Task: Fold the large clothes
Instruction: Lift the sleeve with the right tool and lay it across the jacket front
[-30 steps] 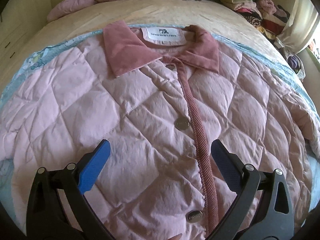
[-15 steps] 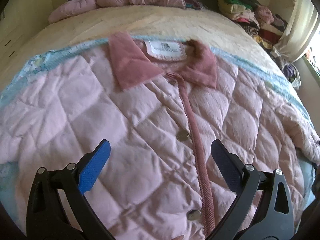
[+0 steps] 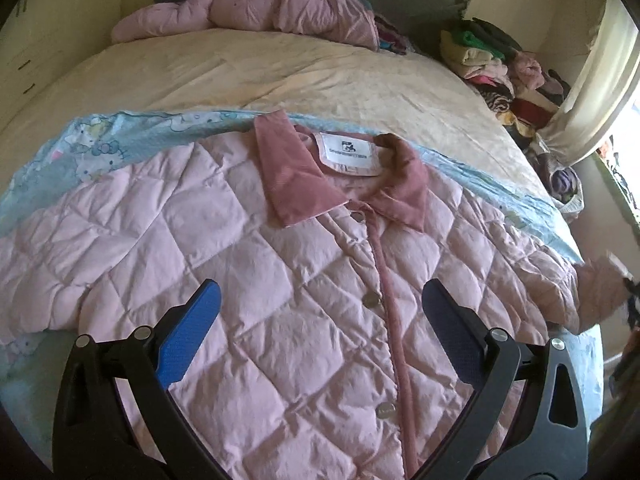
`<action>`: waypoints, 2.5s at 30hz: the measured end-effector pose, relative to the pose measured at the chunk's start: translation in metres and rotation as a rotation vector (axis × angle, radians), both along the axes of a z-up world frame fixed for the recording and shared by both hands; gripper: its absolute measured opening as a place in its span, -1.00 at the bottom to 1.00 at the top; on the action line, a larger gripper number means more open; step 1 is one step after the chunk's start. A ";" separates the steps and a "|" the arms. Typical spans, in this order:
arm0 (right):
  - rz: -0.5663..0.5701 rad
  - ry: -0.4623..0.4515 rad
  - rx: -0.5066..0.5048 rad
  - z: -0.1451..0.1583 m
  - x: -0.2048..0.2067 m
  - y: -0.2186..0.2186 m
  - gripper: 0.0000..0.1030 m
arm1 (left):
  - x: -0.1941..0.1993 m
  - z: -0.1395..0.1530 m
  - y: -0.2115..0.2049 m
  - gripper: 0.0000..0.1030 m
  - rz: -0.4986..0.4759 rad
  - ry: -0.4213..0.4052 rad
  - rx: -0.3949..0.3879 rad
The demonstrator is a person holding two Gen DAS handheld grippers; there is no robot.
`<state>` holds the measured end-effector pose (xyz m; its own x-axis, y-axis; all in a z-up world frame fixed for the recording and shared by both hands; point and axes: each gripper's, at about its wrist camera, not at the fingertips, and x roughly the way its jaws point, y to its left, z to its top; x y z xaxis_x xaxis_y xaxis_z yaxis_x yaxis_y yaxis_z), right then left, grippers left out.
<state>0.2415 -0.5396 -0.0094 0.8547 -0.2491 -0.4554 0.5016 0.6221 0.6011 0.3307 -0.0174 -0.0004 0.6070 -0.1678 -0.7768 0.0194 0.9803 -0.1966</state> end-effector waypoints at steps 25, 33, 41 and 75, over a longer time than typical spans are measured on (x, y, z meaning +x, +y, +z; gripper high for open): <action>0.524 -0.231 -0.251 0.131 0.044 0.232 -0.71 | -0.018 0.038 0.099 0.83 0.085 -0.087 -0.252; 0.664 -0.159 -0.319 0.096 0.072 0.325 -0.71 | -0.008 0.012 0.132 0.83 0.109 -0.051 -0.421; 0.809 -0.006 -0.302 0.021 0.098 0.411 -0.71 | 0.002 -0.016 0.127 0.83 0.092 0.024 -0.434; 1.103 0.125 -0.596 -0.020 0.074 0.513 -0.43 | 0.010 -0.043 0.144 0.83 0.068 0.074 -0.728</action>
<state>0.3152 -0.0266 -0.0290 0.6978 0.3743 -0.6108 -0.4233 0.9033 0.0699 0.3407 0.1269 -0.0433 0.5844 -0.6207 -0.5226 -0.0753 0.5998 -0.7966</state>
